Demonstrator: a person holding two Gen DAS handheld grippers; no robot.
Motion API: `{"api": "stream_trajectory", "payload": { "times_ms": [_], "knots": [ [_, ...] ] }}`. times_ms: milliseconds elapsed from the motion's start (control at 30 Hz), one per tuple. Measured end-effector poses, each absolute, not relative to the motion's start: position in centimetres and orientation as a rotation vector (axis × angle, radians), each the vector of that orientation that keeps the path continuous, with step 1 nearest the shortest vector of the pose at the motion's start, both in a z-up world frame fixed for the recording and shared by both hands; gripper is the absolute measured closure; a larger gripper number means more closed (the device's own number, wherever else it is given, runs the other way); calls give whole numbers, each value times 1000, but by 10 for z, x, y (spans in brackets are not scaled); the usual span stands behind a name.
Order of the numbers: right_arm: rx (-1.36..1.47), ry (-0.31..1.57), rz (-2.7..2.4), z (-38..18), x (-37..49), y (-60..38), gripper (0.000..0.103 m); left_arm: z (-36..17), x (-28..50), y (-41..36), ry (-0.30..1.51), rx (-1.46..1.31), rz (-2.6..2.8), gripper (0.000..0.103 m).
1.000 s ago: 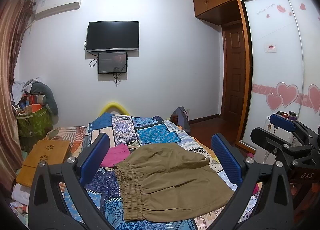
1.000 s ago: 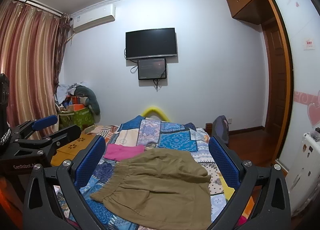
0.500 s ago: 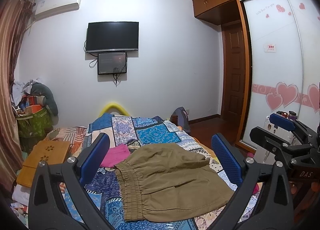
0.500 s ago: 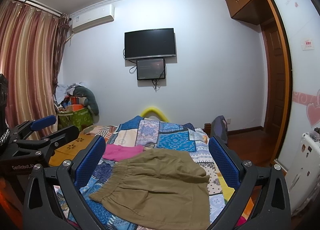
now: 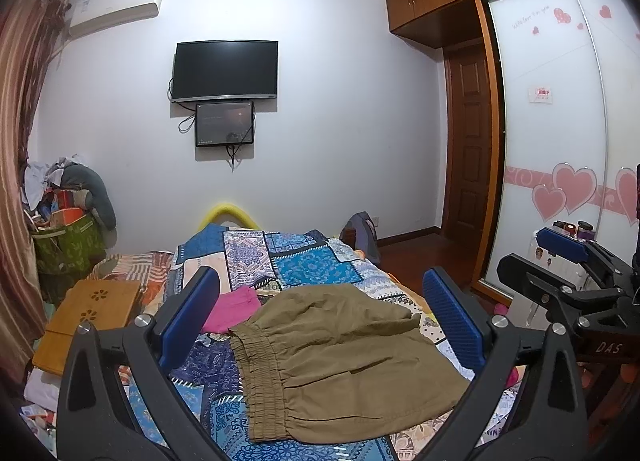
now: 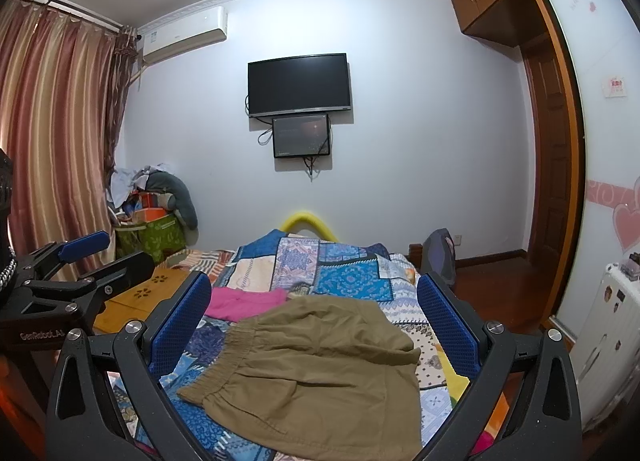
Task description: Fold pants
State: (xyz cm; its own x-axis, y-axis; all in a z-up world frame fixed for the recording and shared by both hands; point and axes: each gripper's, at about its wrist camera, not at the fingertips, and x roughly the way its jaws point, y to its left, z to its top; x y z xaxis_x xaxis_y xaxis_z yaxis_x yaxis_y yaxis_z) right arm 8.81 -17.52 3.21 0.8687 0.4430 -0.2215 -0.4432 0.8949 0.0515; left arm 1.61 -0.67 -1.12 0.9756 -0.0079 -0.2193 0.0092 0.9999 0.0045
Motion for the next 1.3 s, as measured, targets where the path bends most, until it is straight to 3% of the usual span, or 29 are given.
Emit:
{"api": "stream_trajectory", "payload": {
  "times_ms": [500,900,967,1033,1100,1300],
  "knots": [
    [-35,291,434,13,120,-172,0,-33,63,20,329,-31,15,0],
    [-92,516,360,-52,200,-198,1,-117,165,81,631,-66,91,0],
    [-86,572,344,-66,213,-207,1,-135,181,90,696,-84,90,3],
    [-88,618,326,-79,224,-215,2,-150,192,95,751,-89,86,14],
    [-95,676,312,-94,236,-221,6,-165,204,100,803,-81,88,19],
    [-75,809,311,-130,265,-228,13,-202,231,104,915,-81,51,20]
  ]
}}
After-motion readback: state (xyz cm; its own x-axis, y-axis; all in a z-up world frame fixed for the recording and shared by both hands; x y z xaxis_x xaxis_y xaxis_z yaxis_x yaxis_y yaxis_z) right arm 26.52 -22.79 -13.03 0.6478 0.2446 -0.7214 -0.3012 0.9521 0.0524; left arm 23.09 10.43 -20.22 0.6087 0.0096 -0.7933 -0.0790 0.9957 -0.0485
